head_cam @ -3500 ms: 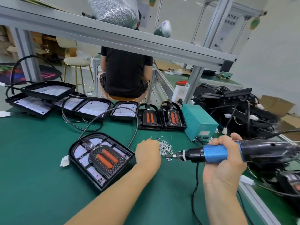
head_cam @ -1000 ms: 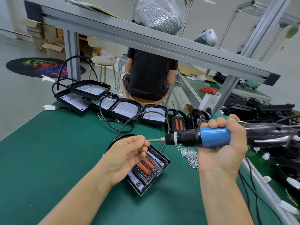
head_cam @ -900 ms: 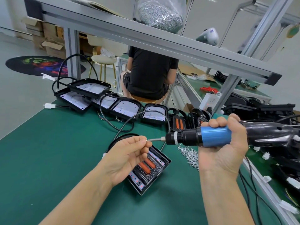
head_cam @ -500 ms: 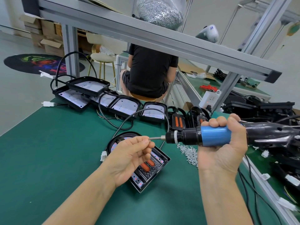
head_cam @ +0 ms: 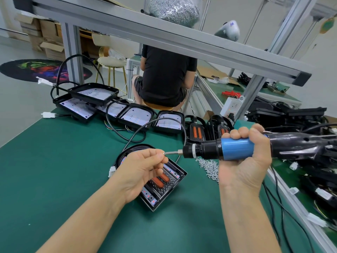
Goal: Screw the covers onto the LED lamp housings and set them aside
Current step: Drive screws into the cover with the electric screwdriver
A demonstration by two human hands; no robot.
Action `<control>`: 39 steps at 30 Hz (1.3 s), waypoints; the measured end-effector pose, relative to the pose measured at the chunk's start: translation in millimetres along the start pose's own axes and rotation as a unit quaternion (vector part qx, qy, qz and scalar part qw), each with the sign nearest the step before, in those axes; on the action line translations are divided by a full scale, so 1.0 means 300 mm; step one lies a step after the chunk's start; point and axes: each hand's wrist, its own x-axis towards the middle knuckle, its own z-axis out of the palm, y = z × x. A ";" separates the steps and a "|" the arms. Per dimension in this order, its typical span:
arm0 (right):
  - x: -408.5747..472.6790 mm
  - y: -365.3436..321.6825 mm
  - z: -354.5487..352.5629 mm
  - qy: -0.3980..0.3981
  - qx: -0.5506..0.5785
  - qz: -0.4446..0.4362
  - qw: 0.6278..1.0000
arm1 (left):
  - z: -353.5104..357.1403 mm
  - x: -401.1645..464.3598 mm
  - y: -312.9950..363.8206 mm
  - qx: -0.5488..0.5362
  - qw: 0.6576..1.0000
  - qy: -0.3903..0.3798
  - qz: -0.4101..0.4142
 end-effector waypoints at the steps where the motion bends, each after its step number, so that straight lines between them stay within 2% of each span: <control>1: 0.000 0.002 -0.006 0.002 -0.002 0.001 1.000 | 0.000 0.002 0.001 0.019 1.000 0.006 0.008; 8: 0.010 0.022 -0.052 0.029 -0.012 0.010 0.999 | -0.018 0.011 -0.005 0.119 0.992 0.017 0.032; 11: 0.015 0.023 -0.072 0.023 -0.035 0.010 0.999 | -0.035 0.028 -0.015 0.218 0.974 -0.007 0.057; 14: 0.022 0.019 -0.088 0.010 -0.083 -0.009 0.996 | -0.049 0.043 -0.024 0.336 0.938 -0.009 0.086; 18: 0.028 0.024 -0.100 -0.010 -0.146 -0.033 0.989 | -0.034 0.047 -0.049 0.524 0.839 0.001 0.149; 23: 0.022 0.043 -0.101 -0.042 -0.174 -0.042 0.983 | -0.006 0.068 -0.088 0.614 0.763 0.000 0.204; 27: 0.024 0.052 -0.105 -0.047 -0.179 -0.055 0.981 | -0.005 0.081 -0.132 0.672 0.703 0.069 0.223; 34: 0.035 0.064 -0.116 -0.041 -0.182 -0.054 0.981 | 0.035 0.067 -0.167 0.727 0.647 0.139 0.183; 39: 0.047 0.079 -0.108 -0.045 -0.197 -0.055 0.978 | 0.040 0.066 -0.159 0.725 0.654 0.140 0.166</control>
